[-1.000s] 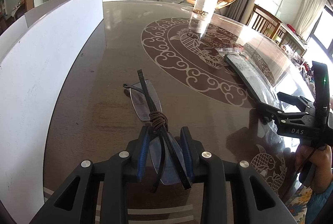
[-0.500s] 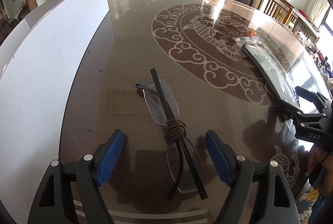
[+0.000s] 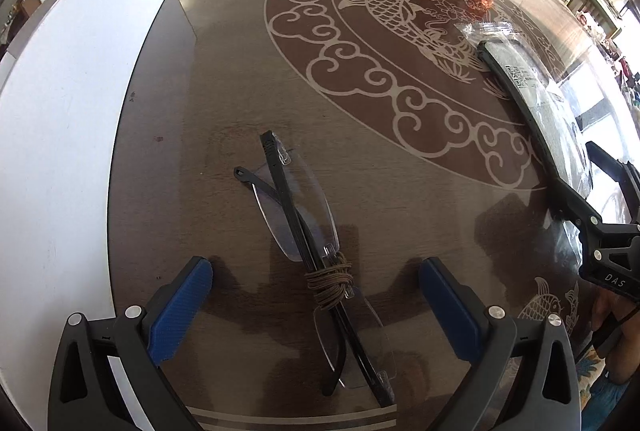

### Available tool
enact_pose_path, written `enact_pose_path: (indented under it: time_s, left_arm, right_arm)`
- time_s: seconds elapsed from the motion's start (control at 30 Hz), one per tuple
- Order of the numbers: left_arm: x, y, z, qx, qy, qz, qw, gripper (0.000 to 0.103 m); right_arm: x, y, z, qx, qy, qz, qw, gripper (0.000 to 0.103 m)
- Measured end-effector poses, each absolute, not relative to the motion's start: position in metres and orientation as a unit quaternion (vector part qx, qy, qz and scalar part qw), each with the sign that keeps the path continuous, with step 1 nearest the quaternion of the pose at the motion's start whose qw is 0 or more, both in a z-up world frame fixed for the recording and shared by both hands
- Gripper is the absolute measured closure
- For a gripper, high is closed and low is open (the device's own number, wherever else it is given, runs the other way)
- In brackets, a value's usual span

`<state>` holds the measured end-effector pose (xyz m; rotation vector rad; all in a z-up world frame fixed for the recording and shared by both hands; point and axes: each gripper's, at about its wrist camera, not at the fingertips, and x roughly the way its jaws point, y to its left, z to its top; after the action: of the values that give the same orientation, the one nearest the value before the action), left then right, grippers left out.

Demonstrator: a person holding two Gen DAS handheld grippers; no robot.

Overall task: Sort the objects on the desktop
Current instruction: 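Close the right tool on the bagged phone case while the left tool holds the glasses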

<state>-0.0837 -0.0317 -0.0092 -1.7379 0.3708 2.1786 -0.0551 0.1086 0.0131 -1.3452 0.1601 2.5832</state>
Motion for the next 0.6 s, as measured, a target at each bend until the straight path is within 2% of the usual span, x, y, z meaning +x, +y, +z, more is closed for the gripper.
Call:
enact_pose_path:
  time_s: [0.2,0.23,0.27,0.3,0.33,0.37,0.47,0.6]
  left_arm:
    - [-0.088,-0.033,-0.007,-0.581,0.130,0.784,0.173,0.002]
    - [-0.086,-0.034,-0.005,-0.571,0.131,0.790,0.179,0.011]
    - [-0.084,-0.034,-0.001,-0.563,0.131,0.796,0.182,0.027]
    - [-0.082,-0.033,0.002,-0.555,0.132,0.800,0.186,0.037]
    - [-0.084,-0.032,0.005,-0.551,0.133,0.802,0.189,0.062]
    - [-0.083,-0.032,0.007,-0.550,0.132,0.801,0.194,0.074]
    - [-0.077,-0.034,0.006,-0.543,0.139,0.803,0.202,0.075]
    - [-0.069,-0.040,0.007,-0.539,0.124,0.806,0.210,0.075]
  right_arm:
    - [-0.055,0.109,0.013,-0.458,0.054,0.880,0.112,0.000]
    - [-0.055,0.109,0.013,-0.458,0.054,0.880,0.112,0.000]
    - [-0.055,0.109,0.013,-0.459,0.054,0.880,0.112,0.000]
    - [-0.055,0.109,0.013,-0.459,0.054,0.880,0.112,0.000]
    - [-0.055,0.109,0.013,-0.460,0.054,0.879,0.111,0.000]
    - [-0.057,0.110,0.013,-0.466,0.053,0.877,0.107,0.000]
    - [-0.075,0.119,0.017,-0.525,0.060,0.846,0.073,0.000]
    - [-0.099,0.145,0.024,-0.577,0.152,0.801,0.041,0.000]
